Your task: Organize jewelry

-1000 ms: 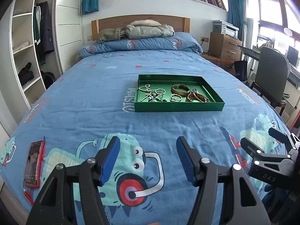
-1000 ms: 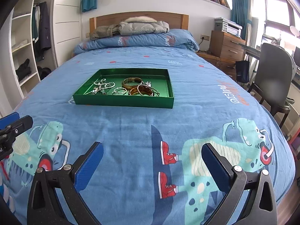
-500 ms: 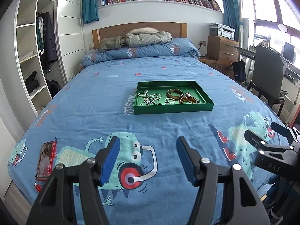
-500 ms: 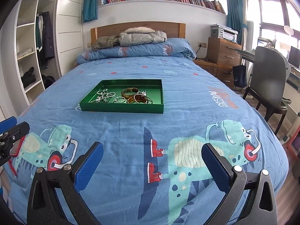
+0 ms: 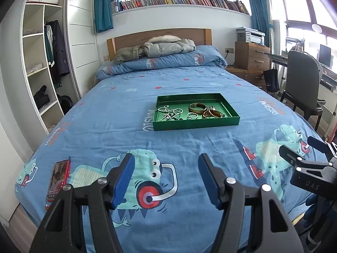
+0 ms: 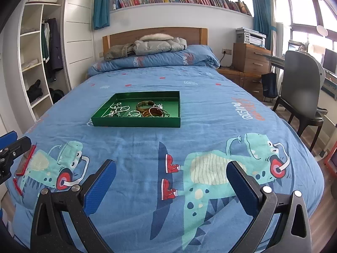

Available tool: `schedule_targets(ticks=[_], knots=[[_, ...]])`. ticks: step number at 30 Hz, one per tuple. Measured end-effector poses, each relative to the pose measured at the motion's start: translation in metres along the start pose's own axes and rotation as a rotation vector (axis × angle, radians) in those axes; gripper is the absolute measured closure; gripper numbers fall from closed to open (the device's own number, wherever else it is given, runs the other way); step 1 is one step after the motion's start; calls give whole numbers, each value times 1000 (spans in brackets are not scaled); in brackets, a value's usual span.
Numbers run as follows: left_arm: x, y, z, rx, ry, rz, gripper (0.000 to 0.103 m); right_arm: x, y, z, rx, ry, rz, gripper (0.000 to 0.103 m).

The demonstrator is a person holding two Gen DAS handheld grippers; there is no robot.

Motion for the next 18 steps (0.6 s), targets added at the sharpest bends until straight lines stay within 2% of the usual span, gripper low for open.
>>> schedule_targets(ticks=[18], knots=[[-13,-8,7,0,9,-24,42,-17,-4,8,3,20,12,0]])
Point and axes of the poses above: each gripper's, at about its wrist camera, not at the fingertips, and x roughly the way its jaws point, z to its right, y to its top, the point moved 7 cm from there along x, roughly the way its jaws point, and after that the axes turned 3 degrees about x, right-handed, at the moved point
